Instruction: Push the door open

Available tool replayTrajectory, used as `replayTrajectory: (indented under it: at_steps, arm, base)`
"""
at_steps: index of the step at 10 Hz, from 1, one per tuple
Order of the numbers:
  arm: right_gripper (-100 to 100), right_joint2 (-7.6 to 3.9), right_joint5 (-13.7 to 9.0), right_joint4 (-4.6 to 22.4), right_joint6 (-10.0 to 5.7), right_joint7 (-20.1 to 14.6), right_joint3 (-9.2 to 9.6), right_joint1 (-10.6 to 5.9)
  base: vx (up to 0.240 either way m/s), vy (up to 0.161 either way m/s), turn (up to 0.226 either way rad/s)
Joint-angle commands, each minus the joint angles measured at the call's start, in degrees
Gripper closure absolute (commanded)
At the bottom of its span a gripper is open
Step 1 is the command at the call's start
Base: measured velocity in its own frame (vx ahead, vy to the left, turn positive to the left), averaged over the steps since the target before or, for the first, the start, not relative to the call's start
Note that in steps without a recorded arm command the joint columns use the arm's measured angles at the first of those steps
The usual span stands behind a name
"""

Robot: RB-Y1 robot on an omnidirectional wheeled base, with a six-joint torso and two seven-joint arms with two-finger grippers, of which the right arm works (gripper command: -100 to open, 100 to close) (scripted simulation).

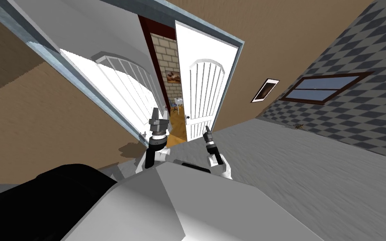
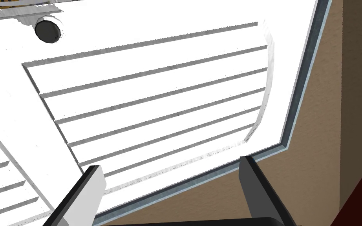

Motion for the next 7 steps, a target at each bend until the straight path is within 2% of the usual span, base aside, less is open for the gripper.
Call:
replayTrajectory:
  at_steps: [1, 2, 3, 7]
  arm:
    - [-100, 0.08, 0.0, 2.0, 0.35, -0.4, 1.15, -1.44]
    - [-100, 0.07, 0.0, 3.1, 0.54, -0.7, 1.87, -2.19]
    - [-100, 0.04, 0.0, 5.4, 0.90, -1.2, 3.33, -3.70]
    - [-100, 0.03, -0.1, 9.7, 1.61, -2.1, 6.13, -6.60]
  base:
    - [0.080, 0.059, -0.096]
    - [0.090, 0.071, -0.086]
    - [0.104, 0.083, -0.151]
    - [0.106, 0.083, -0.095]
